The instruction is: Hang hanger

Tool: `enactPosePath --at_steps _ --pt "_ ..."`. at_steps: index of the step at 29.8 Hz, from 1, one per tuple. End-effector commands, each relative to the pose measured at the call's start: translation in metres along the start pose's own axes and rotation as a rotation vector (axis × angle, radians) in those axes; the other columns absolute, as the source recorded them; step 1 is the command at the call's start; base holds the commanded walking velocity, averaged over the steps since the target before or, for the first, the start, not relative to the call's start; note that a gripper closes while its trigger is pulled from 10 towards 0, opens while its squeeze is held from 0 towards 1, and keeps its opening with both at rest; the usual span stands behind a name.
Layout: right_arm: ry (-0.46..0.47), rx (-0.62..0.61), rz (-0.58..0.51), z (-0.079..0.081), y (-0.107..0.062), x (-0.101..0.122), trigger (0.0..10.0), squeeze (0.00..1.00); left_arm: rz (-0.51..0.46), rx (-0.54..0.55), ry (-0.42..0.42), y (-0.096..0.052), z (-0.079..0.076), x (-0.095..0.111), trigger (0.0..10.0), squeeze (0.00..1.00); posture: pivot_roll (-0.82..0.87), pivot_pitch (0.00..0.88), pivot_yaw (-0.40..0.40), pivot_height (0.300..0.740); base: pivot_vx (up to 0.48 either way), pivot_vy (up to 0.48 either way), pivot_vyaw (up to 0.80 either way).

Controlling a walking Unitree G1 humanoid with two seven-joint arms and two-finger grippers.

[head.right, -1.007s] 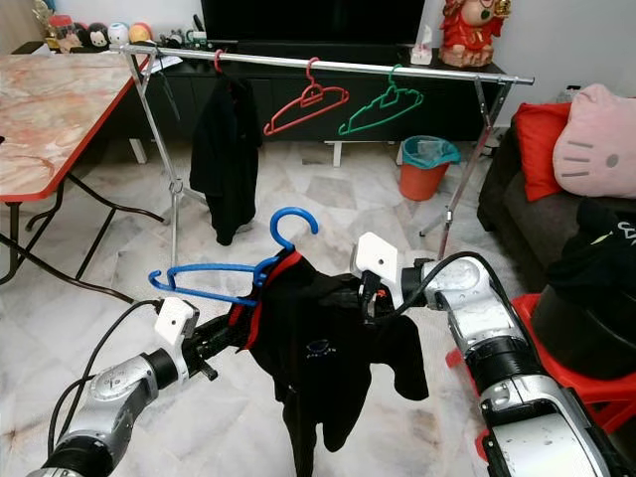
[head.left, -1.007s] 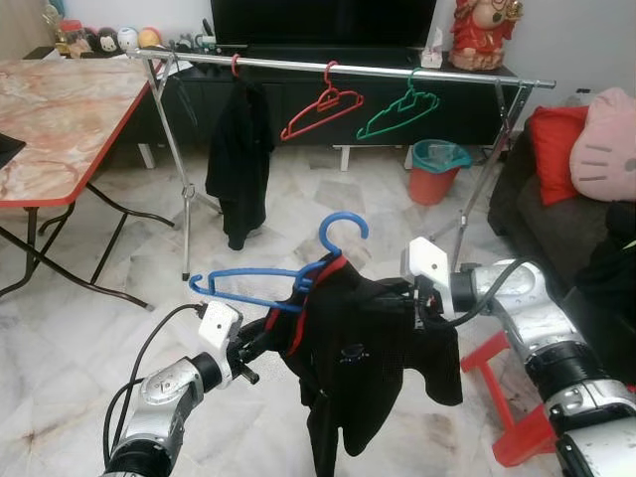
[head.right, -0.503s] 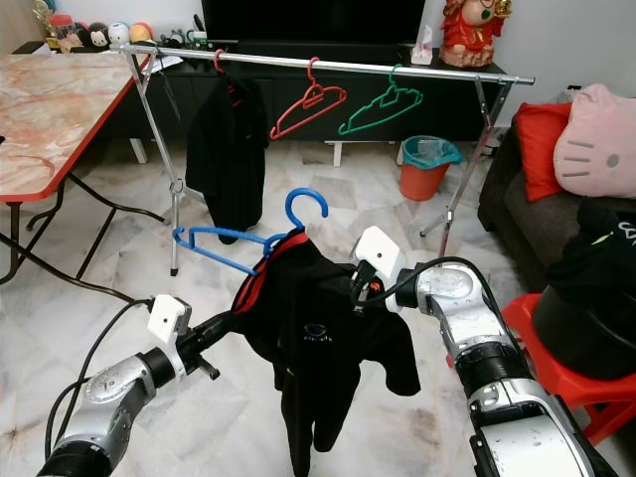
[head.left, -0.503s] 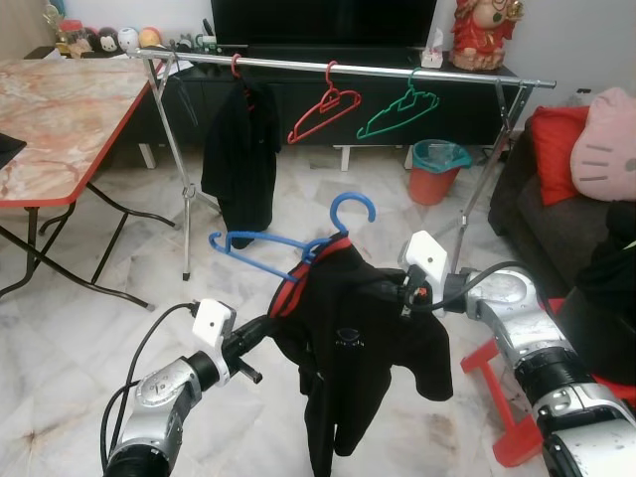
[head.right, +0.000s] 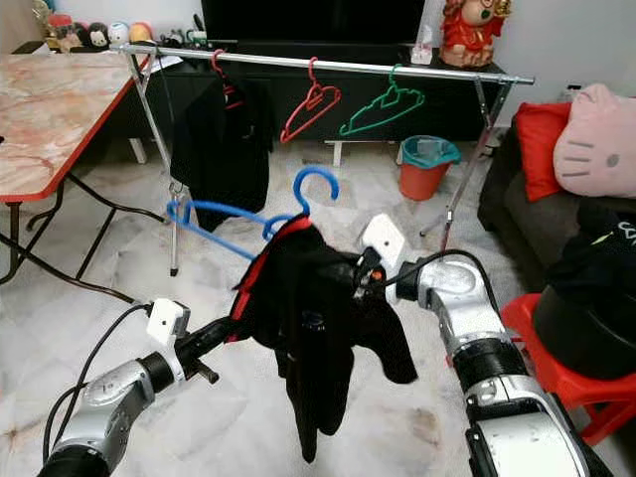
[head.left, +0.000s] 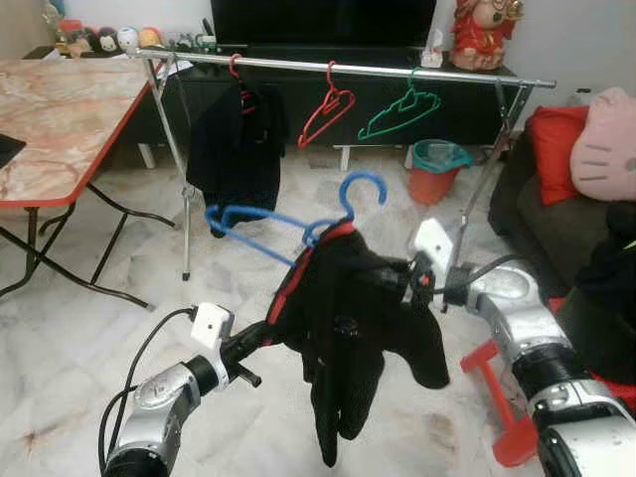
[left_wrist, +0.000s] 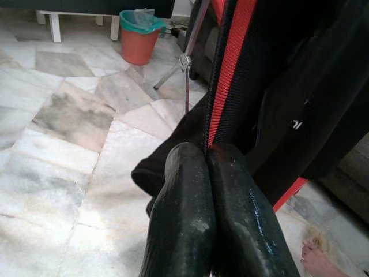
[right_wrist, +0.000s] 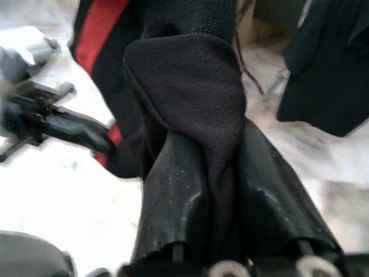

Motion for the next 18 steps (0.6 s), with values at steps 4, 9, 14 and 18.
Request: enactPosePath --at_steps 4,9,14,18 --pt "0.044 0.261 -0.233 0.023 -0.018 0.042 0.0 0.0 0.039 0.04 0.01 -0.006 0.007 -0.005 0.0 0.0 -0.02 0.0 -0.058 0.74 0.0 0.0 0.0" --pt "0.084 0.512 -0.231 0.047 -0.037 0.037 0.0 0.0 0.05 0.043 0.012 -0.009 0.009 -0.007 0.0 0.0 -0.02 0.0 -0.057 0.74 0.0 0.0 0.0" --pt "0.055 0.602 -0.15 0.059 -0.047 0.025 0.0 0.0 0.059 0.042 0.016 -0.01 0.01 -0.008 0.0 0.0 -0.02 0.0 -0.052 0.74 0.0 0.0 0.0" --pt "0.028 0.594 0.021 0.062 -0.05 0.003 0.0 0.0 0.067 0.043 0.019 -0.012 0.011 -0.009 0.0 0.0 -0.02 0.0 -0.046 0.74 0.0 0.0 0.0"
Point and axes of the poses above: a point about 5 cm out from each wrist's last joint towards the gripper, its own y axis pointing out of the wrist towards the gripper, its own x axis along the axis of the wrist's last joint, z = x × y, the point moved 2 cm from there along y, pointing out of the wrist towards the gripper, and after that the axes turned 15 degrees about y, right-handed, at the moved point
